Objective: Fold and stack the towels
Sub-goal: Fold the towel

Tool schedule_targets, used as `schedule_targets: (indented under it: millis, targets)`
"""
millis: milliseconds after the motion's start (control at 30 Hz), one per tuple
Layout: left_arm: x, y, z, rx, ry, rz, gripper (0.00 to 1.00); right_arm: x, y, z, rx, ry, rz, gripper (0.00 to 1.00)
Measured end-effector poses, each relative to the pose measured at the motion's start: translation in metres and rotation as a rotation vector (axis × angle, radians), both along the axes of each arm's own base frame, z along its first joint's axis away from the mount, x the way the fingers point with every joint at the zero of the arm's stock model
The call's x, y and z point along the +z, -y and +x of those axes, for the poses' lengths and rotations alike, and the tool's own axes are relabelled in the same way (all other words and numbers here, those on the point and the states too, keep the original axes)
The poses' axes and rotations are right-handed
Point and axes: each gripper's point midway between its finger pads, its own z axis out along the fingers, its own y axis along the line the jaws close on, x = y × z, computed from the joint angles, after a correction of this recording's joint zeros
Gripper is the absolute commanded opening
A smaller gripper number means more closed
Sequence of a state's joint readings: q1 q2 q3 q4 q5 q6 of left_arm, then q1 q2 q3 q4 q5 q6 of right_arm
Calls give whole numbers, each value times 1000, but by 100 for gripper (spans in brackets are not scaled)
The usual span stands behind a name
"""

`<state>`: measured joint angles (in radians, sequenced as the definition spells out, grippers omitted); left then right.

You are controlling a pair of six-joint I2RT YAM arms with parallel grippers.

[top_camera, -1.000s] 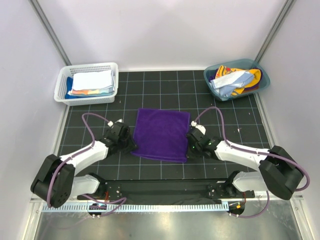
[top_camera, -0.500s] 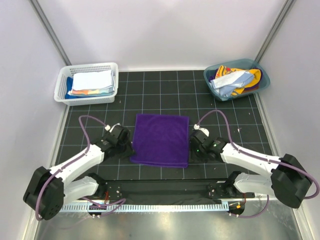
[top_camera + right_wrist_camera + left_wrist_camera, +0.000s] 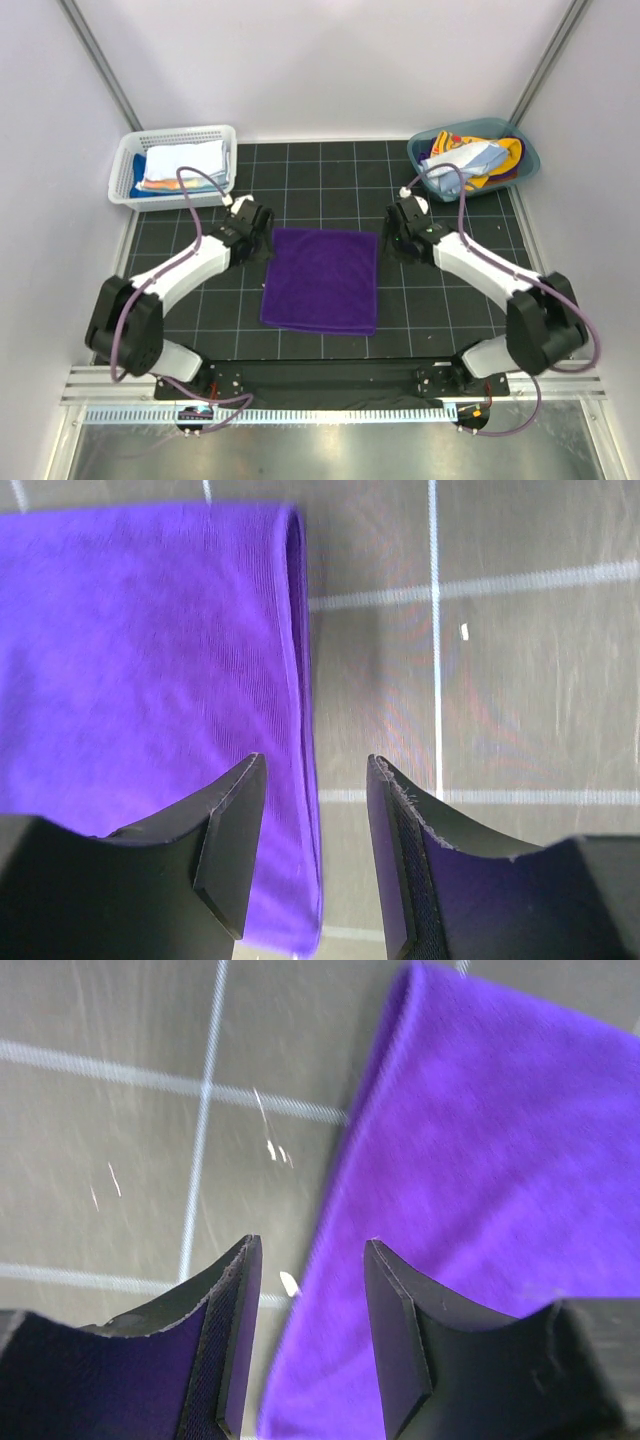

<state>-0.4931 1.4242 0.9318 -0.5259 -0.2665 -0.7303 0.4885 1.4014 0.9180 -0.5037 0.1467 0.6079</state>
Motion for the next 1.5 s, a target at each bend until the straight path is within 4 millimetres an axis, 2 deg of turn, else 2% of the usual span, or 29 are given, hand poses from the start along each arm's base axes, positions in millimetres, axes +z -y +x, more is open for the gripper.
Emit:
schedule_targets:
  millis: [200,433,600,767,1200,1500]
  targets:
    - [-22,-10,46,-23,-17,43,49,-16,-12,42,49,-4,-74,52]
    - [-38,4,79,-94,-9,18,50,-29,-15,75,65,-5,-128,53]
    - [-59,5,88,-96,-38,19,50,-46,-11,88,62,-30,-163,53]
    - [-58,2,105,-72,-10,8,50,-64,-2,91,51,-70,-186,52]
    - [-56,6,117,-63,9,-9,50,-60,4,111,45,-56,-190,51]
    - [-48,16,123,-94,26,-49,50,-45,-2,129,67,-8,-136,51]
